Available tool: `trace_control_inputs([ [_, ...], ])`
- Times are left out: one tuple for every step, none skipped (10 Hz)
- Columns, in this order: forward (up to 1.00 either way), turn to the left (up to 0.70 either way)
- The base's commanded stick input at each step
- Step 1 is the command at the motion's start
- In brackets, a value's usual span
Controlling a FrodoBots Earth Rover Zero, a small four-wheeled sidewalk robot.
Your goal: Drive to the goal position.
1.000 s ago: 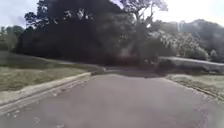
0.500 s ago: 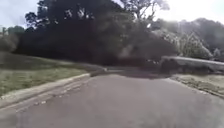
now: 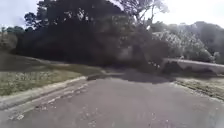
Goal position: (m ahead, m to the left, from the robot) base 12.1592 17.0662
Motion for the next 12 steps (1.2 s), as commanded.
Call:
trace_control_inputs([
  [1.0, 0.0],
  [1.0, 0.0],
  [1.0, 0.0],
  [1.0, 0.0],
  [1.0, 0.0],
  [1.0, 0.0],
  [1.0, 0.0],
  [1.0, -0.27],
  [1.0, -0.27],
  [1.0, -0.27],
  [1.0, -0.27],
  [1.0, -0.27],
])
